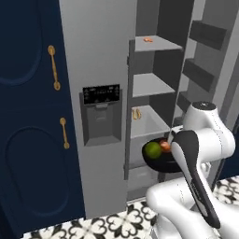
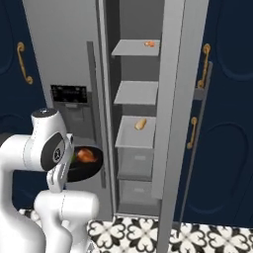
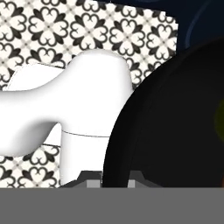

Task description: Pick the chicken drumstick and lime from their plates and place them in the bowl. Then put the bowl in the fridge.

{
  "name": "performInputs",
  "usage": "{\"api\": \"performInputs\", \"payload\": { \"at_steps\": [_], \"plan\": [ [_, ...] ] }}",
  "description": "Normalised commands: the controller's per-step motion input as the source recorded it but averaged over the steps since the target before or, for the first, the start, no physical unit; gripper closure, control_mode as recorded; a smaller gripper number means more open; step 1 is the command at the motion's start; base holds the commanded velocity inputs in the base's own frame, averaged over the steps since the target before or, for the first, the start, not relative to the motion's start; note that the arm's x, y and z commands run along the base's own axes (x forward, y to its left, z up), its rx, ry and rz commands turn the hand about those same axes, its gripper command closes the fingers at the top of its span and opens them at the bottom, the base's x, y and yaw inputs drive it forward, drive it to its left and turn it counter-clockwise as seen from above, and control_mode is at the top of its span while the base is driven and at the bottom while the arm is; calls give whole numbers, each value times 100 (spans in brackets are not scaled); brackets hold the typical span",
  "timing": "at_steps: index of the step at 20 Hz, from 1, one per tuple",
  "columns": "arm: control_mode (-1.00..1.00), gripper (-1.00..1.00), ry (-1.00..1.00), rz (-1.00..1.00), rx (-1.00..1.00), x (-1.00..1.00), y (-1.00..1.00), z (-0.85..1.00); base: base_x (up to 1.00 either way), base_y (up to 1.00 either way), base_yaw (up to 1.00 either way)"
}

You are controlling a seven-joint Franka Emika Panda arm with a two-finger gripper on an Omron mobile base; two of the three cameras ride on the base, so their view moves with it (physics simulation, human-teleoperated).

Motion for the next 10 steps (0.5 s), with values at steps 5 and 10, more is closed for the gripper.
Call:
{"api": "performInputs", "payload": {
  "at_steps": [5, 10],
  "plan": [
    [100, 100, 0, 0, 0, 0, 0, 0, 63, -9, 4],
    [100, 100, 0, 0, 0, 0, 0, 0, 23, -53, 2]
  ]
}}
